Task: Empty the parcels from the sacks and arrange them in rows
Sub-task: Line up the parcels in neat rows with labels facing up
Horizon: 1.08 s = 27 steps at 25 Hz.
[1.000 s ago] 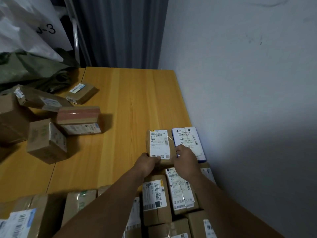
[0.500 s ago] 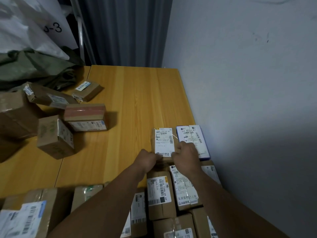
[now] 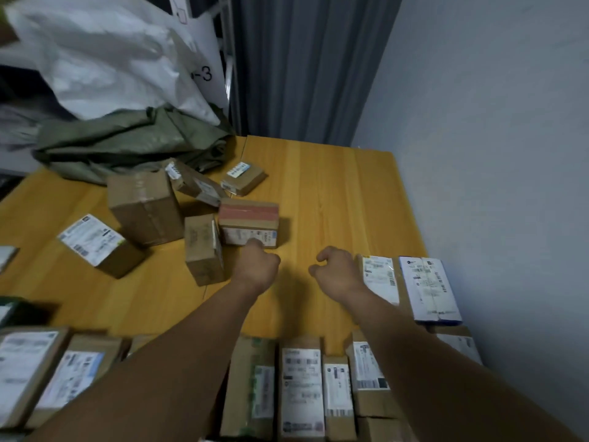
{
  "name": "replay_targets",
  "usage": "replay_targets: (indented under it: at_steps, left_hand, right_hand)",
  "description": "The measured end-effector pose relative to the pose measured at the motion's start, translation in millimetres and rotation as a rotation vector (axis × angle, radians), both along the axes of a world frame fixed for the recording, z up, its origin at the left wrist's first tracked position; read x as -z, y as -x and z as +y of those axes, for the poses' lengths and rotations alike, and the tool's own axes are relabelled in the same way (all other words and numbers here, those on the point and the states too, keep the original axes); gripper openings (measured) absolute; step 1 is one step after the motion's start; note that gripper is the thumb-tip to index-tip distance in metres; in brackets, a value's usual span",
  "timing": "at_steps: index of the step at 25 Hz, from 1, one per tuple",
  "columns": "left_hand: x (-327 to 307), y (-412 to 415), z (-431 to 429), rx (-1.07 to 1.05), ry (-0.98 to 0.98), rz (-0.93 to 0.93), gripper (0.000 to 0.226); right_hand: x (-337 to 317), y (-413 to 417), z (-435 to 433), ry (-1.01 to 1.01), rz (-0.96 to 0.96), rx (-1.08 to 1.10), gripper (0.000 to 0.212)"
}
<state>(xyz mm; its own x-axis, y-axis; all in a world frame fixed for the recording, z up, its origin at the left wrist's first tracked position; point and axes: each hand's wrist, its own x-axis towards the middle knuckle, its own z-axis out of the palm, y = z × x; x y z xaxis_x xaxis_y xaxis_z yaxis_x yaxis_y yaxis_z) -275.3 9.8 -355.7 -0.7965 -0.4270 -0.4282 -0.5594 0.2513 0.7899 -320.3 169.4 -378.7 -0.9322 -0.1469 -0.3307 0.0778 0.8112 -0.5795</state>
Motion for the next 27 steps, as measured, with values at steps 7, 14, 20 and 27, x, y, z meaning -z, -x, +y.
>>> replay_targets:
  at_steps: [7,14,20,27]
  left_hand:
    - [28,-1,-101,-0.102,0.603,0.038,0.05]
    - [69,0,-134,-0.037,0.394,0.018,0.082]
    - [72,-5,-161,-0.196,0.177,0.033,0.082]
    - [77,-24,-175,-0.306,-0.163,-0.022,0.073]
  right_hand:
    - [16,34,-109,-0.089,0.107,-0.191,0.051]
    - [34,73,-172,-0.351,0.219,-0.335,0.086]
    - [50,87,-181,-0.499,0.206,-0.4,0.097]
    - [38,74,-153,-0.576,-0.021,-0.281,0.099]
